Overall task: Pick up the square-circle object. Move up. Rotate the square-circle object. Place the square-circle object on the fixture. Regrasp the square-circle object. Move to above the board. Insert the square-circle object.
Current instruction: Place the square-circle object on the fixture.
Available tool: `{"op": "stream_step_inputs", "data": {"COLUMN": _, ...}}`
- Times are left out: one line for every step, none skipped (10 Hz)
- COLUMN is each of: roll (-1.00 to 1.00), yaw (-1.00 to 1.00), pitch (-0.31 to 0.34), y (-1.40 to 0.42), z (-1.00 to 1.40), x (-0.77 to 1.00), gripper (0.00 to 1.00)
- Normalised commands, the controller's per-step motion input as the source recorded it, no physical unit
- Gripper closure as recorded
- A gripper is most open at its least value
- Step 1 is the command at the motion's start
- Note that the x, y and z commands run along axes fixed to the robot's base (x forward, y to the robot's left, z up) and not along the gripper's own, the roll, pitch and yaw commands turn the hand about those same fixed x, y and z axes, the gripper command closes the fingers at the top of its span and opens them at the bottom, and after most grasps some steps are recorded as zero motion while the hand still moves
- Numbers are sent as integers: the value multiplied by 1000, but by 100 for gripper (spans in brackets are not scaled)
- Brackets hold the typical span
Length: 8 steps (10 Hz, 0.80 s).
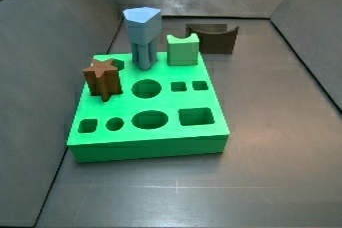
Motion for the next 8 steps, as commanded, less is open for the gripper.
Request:
{"op": "stream_step_inputs", "data": {"roll": 231, "yaw": -203, "pitch": -105, "y": -697, "z": 80, "x": 1000, "gripper": 100}}
{"op": "stream_step_inputs", "data": {"roll": 226, "yaw": -175, "pitch": -91, "y": -683, "z": 56, "x": 1000, "gripper": 100}}
{"op": "stream_step_inputs", "data": {"roll": 220, "yaw": -135, "pitch": -73, "y": -638, "z": 44, "x": 1000, "gripper": 100}}
{"op": "stream_step_inputs", "data": {"roll": 199, "yaw": -65, "pitch": -38, "y": -502, "z": 30, "x": 1000, "gripper": 100}}
{"op": "stream_step_inputs", "data": {"roll": 159, "yaw": -33, "pitch": -10, "y": -440, "z": 20, "x": 1000, "gripper": 100}}
{"op": "stream_step_inputs", "data": {"roll": 135, "yaw": -4, "pitch": 16, "y": -346, "z": 10, "x": 1000, "gripper": 100}}
{"op": "stream_step_inputs", "data": {"roll": 125, "yaw": 10, "pitch": 35, "y": -285, "z": 2, "x": 1000, "gripper": 100}}
{"op": "stream_step_inputs", "data": {"roll": 118, "yaw": 21, "pitch": 57, "y": -189, "z": 0, "x": 913, "gripper": 100}}
